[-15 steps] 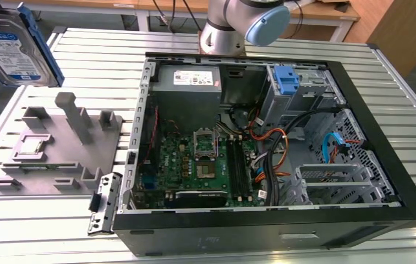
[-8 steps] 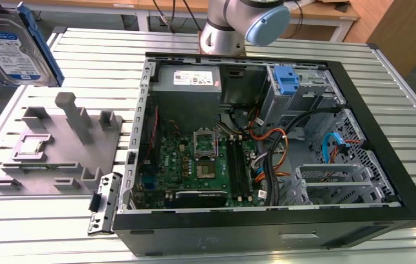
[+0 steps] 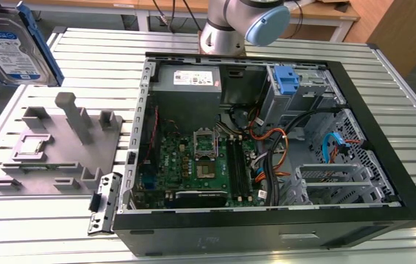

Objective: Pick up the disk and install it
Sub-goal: 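Pick up the disk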

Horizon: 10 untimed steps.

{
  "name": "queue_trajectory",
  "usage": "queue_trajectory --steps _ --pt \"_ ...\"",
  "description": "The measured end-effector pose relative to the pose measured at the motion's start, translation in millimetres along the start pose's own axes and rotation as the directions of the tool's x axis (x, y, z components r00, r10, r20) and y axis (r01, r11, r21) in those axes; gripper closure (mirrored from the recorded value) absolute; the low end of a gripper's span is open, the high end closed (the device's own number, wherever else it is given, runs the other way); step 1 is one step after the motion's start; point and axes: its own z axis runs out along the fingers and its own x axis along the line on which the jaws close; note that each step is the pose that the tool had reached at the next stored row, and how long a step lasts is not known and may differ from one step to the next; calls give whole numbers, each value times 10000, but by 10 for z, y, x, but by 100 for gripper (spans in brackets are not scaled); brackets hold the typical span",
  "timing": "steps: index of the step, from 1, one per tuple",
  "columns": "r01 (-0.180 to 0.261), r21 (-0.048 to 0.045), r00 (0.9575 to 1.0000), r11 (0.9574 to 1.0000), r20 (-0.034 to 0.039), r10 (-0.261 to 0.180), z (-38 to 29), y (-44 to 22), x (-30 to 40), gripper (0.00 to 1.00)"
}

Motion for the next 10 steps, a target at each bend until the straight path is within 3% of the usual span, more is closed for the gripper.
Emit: queue_trajectory --steps 10 --pt "0 0 10000 10000 0 0 -24 1 -1 65"
